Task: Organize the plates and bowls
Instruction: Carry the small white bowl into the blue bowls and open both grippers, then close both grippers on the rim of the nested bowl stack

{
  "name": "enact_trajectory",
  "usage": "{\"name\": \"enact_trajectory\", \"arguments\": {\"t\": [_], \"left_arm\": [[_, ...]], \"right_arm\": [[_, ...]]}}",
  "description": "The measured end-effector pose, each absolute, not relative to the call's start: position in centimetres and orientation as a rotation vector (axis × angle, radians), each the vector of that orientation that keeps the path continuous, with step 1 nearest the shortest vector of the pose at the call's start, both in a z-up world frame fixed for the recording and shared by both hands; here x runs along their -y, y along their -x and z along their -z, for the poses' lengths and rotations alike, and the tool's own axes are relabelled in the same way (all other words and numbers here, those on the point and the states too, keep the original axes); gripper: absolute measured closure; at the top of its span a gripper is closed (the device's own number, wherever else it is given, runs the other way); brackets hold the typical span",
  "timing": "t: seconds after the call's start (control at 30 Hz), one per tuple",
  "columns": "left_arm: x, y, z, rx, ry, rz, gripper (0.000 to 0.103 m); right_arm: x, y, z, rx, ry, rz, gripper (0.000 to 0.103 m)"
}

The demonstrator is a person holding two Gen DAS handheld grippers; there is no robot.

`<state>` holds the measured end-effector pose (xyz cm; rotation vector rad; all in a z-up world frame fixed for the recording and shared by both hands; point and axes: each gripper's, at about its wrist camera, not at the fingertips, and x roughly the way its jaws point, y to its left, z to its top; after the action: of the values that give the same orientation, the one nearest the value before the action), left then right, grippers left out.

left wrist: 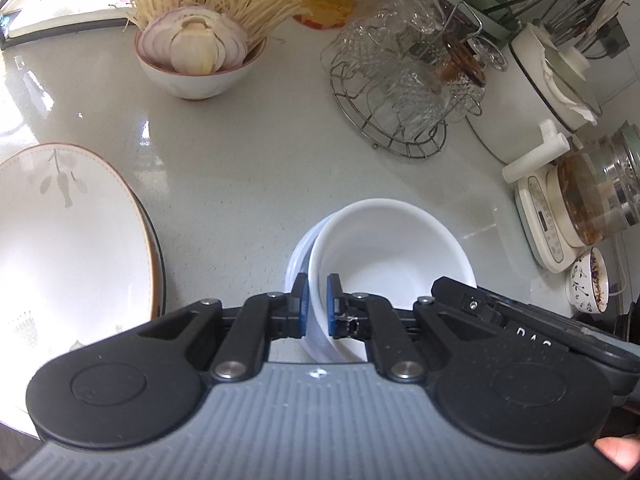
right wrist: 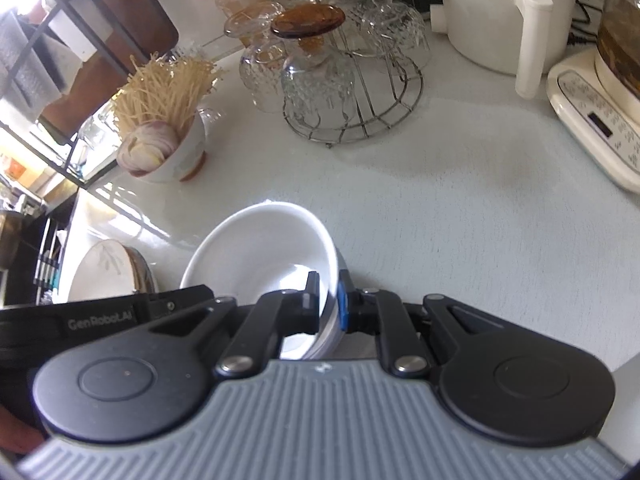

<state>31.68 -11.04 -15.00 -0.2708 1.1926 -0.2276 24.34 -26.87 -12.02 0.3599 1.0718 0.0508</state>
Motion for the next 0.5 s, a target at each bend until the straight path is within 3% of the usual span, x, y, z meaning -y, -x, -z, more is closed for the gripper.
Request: {"name": "enact_trajectory", "arguments": {"t": [0.17, 0.27, 0.33, 0.5], "left_arm": [[11.2, -31.8, 14.9, -1.197, 0.265, 0.219, 0.093], [10.8, -31.7, 14.8, -1.202, 0.293, 0.225, 0.078], [10.5, -31.6, 14.6, -1.193, 0.301, 0.217, 0.058], [9.8, -31.6, 14.5, -1.185, 0.32, 0.205, 0.05]], "right_arm": [[27.1, -24.6, 11.8, -1.076, -0.353, -0.044, 0.09], [27.6, -24.5, 11.6, -1.06, -0.356, -0.042, 0.08], [27.6, -24.3, 11.1, -1.016, -0.32, -0.053, 0.062], [28.5, -24.8, 11.2, -1.016, -0.346, -0.061, 0.06]]}}
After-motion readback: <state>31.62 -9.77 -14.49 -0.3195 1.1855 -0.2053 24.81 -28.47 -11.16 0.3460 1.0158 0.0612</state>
